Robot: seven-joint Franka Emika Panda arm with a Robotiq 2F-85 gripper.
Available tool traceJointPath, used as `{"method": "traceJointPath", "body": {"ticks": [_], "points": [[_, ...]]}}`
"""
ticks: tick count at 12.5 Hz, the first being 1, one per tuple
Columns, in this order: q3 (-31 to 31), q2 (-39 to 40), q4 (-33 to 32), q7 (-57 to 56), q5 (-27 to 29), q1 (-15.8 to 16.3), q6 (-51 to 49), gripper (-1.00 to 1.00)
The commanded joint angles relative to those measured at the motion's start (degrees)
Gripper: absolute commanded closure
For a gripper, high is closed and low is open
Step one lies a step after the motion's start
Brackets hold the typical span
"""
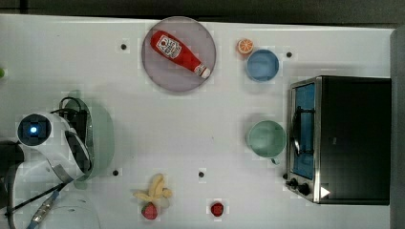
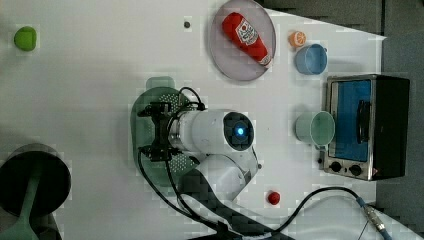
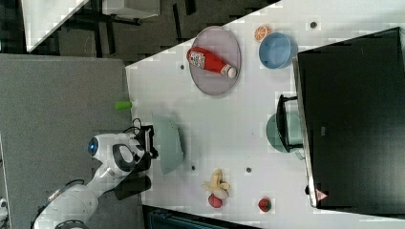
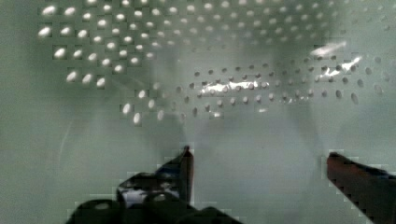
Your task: Drag strainer right to left.
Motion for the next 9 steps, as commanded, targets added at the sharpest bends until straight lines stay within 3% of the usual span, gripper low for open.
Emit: {"method": "traceJointPath", "body": {"ticks": [1,5,9], "points": [[-0.4,1.5,1.9,3.6,0.2,2.4,0.3,-1.0],[-2.2,-2.3,1.1,-2.3,-4.5,2.7,-3.8,-1.0],[-9.6,-15.6,0.9,-21.1,-5.6,1.8,-17.6,-1.0]]}}
